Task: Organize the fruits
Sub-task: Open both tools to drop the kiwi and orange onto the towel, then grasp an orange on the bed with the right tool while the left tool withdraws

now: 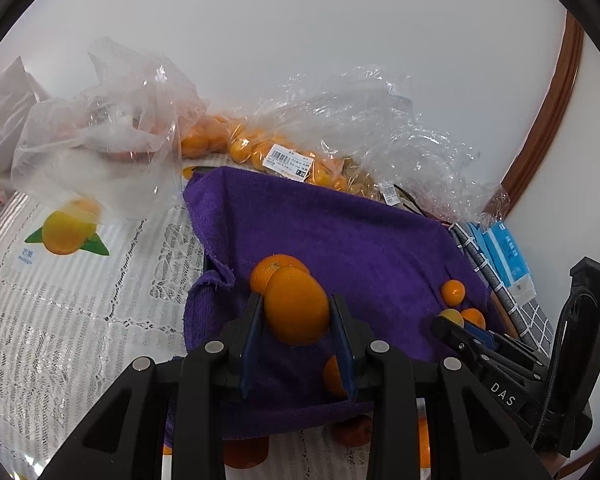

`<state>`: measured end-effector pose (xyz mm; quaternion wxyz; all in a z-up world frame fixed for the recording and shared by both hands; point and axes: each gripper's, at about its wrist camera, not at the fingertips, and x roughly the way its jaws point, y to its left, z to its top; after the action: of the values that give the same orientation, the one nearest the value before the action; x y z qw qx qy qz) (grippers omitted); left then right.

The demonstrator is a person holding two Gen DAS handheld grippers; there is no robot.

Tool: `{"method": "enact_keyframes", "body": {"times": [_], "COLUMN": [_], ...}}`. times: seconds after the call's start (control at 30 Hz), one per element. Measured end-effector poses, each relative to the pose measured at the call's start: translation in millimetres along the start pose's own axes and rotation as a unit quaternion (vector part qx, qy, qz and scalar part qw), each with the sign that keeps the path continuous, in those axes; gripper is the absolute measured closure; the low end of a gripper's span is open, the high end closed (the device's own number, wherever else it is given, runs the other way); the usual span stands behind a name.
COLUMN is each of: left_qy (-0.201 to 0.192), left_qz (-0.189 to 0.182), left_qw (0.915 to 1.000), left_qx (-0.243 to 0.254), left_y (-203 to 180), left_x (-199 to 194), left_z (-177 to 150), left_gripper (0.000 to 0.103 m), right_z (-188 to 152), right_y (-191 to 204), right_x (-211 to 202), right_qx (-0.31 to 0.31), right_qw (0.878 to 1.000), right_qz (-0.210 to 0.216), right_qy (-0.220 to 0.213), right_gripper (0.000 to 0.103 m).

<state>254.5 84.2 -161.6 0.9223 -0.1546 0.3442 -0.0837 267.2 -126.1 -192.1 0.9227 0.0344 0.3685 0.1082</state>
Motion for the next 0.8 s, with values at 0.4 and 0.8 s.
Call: {"method": "enact_keyframes", "body": {"times": [0.4,0.8], "left_qy": [-0.012,-0.058], "left_qz": [-0.003,0.002], "left_qw": [0.9999,0.9980], "left_qx": [0.003,0.025], "left_y": [-1.1,-10.3], "left_x": [-3.2,-27.6], "left_z": [1.6,3.2], "left_gripper": [0.071,0.063], "right_z": [-1.3,-15.9], "right_y": [3.7,-12.6], "right_x": [-15.0,-62.1], "right_qx": [-0.016,0.027], "right_qw": [0.999,0.998], "right_qz": [-0.028,-0.051], "right_qy": [-0.028,-0.037], "right_gripper": [0.062,0.062]}}
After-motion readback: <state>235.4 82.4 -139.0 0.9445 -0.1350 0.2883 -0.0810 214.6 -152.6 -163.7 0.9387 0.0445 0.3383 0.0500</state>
